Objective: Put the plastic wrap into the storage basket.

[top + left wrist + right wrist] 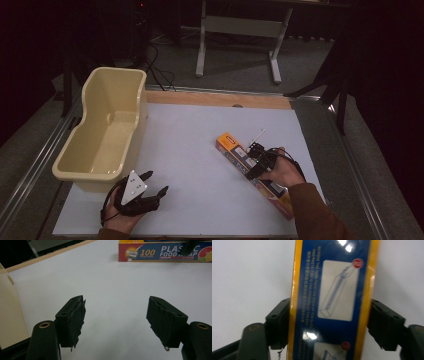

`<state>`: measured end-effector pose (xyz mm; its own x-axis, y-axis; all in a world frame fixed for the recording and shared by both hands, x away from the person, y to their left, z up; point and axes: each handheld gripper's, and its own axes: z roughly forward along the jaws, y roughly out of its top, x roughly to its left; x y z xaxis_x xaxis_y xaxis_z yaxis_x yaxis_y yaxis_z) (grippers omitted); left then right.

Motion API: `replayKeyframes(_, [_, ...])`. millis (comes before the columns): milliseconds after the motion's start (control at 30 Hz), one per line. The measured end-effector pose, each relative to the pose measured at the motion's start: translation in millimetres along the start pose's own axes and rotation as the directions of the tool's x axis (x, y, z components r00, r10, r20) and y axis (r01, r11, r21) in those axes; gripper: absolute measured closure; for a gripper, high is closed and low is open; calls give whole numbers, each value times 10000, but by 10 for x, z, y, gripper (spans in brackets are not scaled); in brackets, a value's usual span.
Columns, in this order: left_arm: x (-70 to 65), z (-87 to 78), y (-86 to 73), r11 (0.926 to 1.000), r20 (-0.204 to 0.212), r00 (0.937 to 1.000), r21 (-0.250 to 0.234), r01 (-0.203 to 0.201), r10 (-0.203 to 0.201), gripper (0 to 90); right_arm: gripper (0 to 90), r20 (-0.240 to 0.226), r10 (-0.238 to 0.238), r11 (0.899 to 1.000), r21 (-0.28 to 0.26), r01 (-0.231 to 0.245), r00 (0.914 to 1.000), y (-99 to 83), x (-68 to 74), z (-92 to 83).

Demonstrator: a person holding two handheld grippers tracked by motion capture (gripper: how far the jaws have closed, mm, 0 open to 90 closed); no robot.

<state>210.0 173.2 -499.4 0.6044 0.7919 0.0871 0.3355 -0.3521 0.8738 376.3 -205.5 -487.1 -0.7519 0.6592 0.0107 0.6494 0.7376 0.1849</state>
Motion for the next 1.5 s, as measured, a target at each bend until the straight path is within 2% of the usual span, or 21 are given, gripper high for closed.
replayKeyframes(100, [1,-1,0,10000,0,10000,-6,5,-5,308,338,-247,169,9994,308,-161,9996,37,-6,37])
replayKeyframes(233, [1,0,0,10000,3,10000,-6,4,-4,308,350,-243,217,9985,514,-204,9995,61,-10,41])
replayKeyframes(400, [1,-5,1,10000,0,10000,-37,15,-15,308,379,-75,629,9931,995,-618,9980,104,2,40])
replayKeyframes(500, [2,-2,1,10000,-12,10000,-22,29,-29,308,384,108,674,9907,1180,-682,9977,124,21,38])
replayKeyframes(733, [6,-4,1,10000,-21,10000,-12,33,-33,308,387,123,977,9858,1361,-984,9951,145,40,36])
replayKeyframes(833, [3,1,0,10000,-21,10000,-9,28,-28,308,387,-114,1769,9738,1474,-1733,9842,155,40,15])
replayKeyframes(867, [2,2,0,10000,-11,10000,2,21,-21,308,387,-114,1769,9738,1474,-1733,9842,155,40,15])
replayKeyframes(900, [1,2,0,10000,-17,10000,-4,19,-19,308,387,-280,2033,9701,1413,-1975,9787,157,44,-5])
replayKeyframes(1100, [2,2,0,10000,-26,10000,-4,27,-27,308,388,-595,2463,9667,862,-2409,9674,167,68,-93])
replayKeyframes(1200, [4,1,0,10000,-23,10000,-2,27,-27,308,388,-1172,2849,9585,214,-2844,9514,181,73,-187])
replayKeyframes(1233, [4,1,0,10000,-23,10000,-2,27,-27,308,388,-1172,2849,9585,214,-2844,9514,181,73,-187])
replayKeyframes(1267, [4,-1,0,10000,-28,10000,-9,37,-37,308,388,-1529,3016,9521,-42,-3058,9411,190,76,-221])
replayKeyframes(1300, [4,-1,0,10000,-17,10000,-6,38,-38,308,388,-1721,3091,9487,-131,-3160,9353,197,80,-235])
replayKeyframes(1333, [4,-1,0,10000,-17,10000,-6,38,-38,308,388,-1721,3091,9487,-131,-3160,9353,197,80,-235])
replayKeyframes(1367, [3,1,0,10000,-7,10000,-12,31,-31,308,388,-2024,3186,9436,-255,-3302,9260,215,94,-260])
replayKeyframes(1500, [4,1,0,10000,8,10000,-6,30,-30,306,388,-2458,3131,9406,-535,-3354,9174,263,155,-328])
